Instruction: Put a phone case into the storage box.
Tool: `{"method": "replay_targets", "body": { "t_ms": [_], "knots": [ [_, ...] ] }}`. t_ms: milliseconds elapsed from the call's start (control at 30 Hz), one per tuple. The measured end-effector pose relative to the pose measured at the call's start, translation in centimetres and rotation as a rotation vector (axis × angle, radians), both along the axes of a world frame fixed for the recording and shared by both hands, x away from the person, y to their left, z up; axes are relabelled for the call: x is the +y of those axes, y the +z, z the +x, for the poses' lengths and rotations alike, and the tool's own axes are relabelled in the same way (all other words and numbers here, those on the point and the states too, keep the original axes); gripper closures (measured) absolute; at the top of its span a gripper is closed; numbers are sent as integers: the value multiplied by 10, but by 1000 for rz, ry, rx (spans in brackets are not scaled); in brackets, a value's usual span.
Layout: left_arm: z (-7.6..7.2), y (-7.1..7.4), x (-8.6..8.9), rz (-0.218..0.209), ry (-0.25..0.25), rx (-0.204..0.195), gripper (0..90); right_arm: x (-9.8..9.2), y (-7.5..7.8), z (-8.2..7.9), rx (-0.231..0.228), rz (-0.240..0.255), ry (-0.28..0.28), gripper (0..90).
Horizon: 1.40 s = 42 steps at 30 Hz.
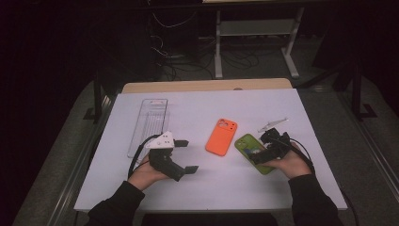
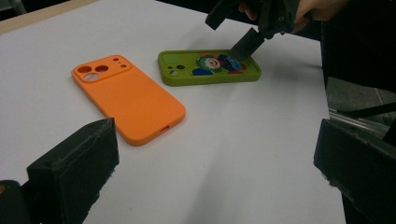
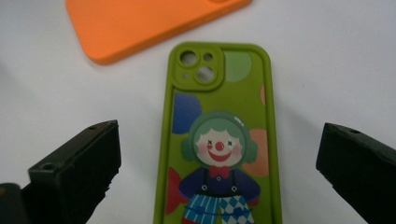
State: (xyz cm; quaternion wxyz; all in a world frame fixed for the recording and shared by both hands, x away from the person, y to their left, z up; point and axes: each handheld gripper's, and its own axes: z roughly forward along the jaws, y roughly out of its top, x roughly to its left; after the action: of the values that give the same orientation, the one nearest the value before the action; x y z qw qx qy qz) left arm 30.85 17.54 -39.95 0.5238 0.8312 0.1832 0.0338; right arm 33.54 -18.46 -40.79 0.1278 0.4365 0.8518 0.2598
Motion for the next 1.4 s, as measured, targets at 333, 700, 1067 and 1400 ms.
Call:
{"method": "replay_targets", "body": {
  "t_ms": [333,700,1067,1400],
  "knots": [
    [0,-1,-1,1,-5,2,0,4,-11,5,93,-76,13,7],
    [0,-1,-1,8,-5,1,0,8,-18,8,162,-133,16,46],
    [0,-1,-1,10,-6,3,0,7,-24,8,210,-153,31,106],
    [0,-2,-2,12,-11,0,0,8,-24,9,225,-153,19,128]
  ]
}}
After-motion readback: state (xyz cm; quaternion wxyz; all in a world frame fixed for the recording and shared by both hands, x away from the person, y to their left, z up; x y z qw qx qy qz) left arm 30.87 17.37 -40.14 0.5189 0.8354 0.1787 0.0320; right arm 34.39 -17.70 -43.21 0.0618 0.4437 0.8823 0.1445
